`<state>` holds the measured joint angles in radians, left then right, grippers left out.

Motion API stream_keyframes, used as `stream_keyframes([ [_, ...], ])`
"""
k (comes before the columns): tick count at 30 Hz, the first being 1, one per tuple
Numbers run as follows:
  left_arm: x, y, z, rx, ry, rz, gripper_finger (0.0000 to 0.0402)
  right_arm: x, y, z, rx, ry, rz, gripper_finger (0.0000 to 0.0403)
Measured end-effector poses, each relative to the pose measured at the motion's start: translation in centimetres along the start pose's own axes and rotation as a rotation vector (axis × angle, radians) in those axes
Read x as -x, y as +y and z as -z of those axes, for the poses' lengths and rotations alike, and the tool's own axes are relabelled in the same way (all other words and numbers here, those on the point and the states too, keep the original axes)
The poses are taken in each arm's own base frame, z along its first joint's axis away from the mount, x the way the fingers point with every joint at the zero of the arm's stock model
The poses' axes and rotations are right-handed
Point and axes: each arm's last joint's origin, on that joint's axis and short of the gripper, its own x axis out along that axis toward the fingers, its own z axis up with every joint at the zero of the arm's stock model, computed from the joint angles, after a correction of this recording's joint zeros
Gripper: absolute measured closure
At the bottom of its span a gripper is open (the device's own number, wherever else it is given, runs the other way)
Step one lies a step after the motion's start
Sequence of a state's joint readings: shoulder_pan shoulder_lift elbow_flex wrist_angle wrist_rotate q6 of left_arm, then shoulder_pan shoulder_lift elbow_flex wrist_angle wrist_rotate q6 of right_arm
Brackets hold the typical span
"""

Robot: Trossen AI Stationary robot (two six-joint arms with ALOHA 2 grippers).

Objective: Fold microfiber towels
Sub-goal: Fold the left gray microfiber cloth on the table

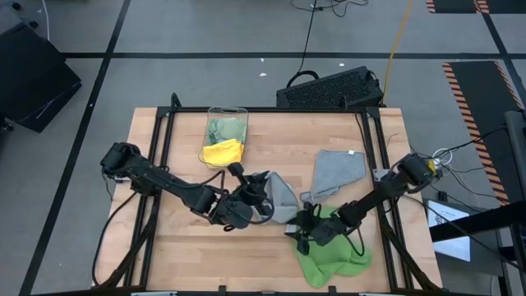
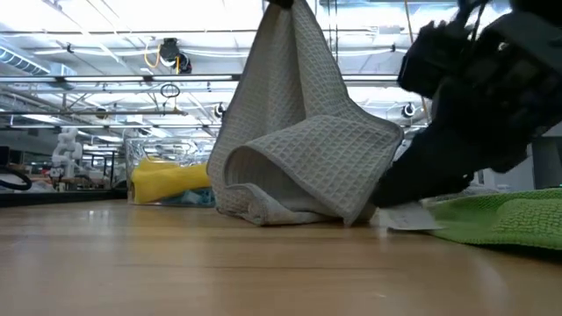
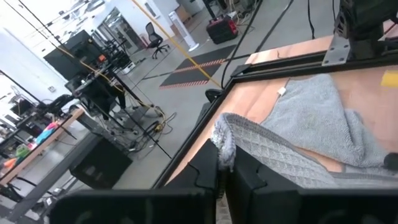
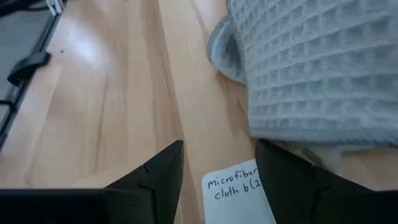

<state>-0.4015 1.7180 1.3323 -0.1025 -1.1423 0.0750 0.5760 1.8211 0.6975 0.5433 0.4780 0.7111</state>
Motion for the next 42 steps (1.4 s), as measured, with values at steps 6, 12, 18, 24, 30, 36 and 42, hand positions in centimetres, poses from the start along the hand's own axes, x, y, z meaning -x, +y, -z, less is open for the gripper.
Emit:
stream_keyframes([
  [6, 0.0, 0.0, 0.0, 0.033, 0.001, 0.012, 0.0395, -0.9, -0.8, 0.6, -0.053, 0.007, 0.049, 0.0211],
  [12, 0.0, 0.0, 0.1, 0.041, 0.002, 0.013, 0.0384, -1.5, -1.8, 0.0, -0.033, -0.039, 0.12, 0.0211],
  [18, 0.0, -0.1, 0.1, 0.048, 0.003, 0.014, 0.0391, -2.0, -2.7, -0.8, -0.007, -0.057, 0.146, 0.0231],
  [24, 0.0, -0.1, 0.1, 0.073, 0.003, 0.015, 0.0387, -2.9, -4.1, -1.1, -0.019, -0.061, 0.199, 0.0305],
  [30, 0.1, -0.1, 0.1, 0.078, 0.001, 0.018, 0.0388, -3.3, -4.6, -1.0, 0.015, -0.067, 0.212, 0.0394],
  [36, 0.6, -0.4, 0.0, 0.067, -0.006, 0.032, 0.0395, -1.3, -3.4, -2.7, 0.081, -0.006, 0.099, 0.0399],
  [42, 2.9, -0.6, -1.0, 0.104, -0.064, 0.082, 0.0384, 3.8, -2.0, -5.6, 0.176, 0.027, 0.034, 0.04],
])
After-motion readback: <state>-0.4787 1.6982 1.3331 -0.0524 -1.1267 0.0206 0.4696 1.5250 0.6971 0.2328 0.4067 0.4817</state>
